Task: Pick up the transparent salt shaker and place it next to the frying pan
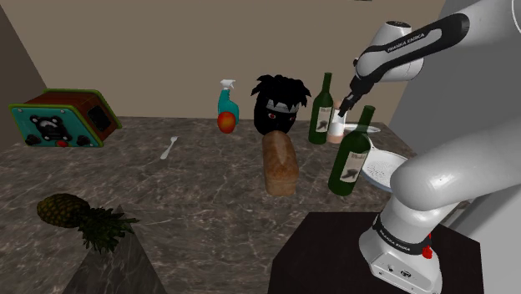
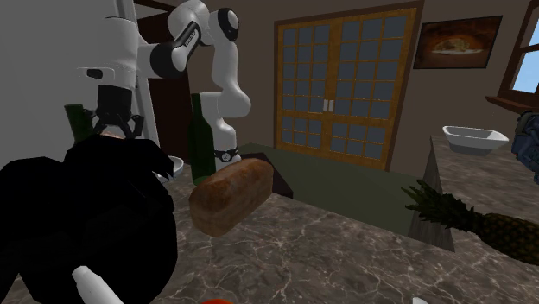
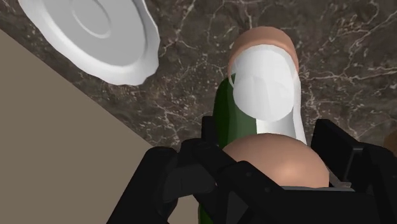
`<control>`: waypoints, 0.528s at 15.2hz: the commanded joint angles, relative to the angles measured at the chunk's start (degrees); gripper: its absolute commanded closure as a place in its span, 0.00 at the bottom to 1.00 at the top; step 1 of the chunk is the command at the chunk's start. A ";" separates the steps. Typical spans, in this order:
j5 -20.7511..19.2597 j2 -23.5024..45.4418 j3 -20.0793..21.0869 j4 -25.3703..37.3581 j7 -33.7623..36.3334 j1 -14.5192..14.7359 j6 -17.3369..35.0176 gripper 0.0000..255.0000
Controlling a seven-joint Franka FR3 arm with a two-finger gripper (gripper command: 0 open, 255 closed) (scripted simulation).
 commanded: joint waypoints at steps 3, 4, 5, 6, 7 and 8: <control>-0.12 2.09 -0.92 -1.92 -0.31 0.15 3.85 1.00; -0.12 2.65 -1.14 -2.34 -0.38 0.21 4.83 1.00; -0.11 3.24 -1.38 -2.74 -0.46 0.28 5.82 1.00; -0.10 3.64 -1.53 -3.00 -0.51 0.34 6.48 1.00; -0.10 3.64 -1.53 -3.01 -0.51 0.33 6.47 1.00; -0.10 3.64 -1.53 -3.01 -0.51 0.34 6.48 1.00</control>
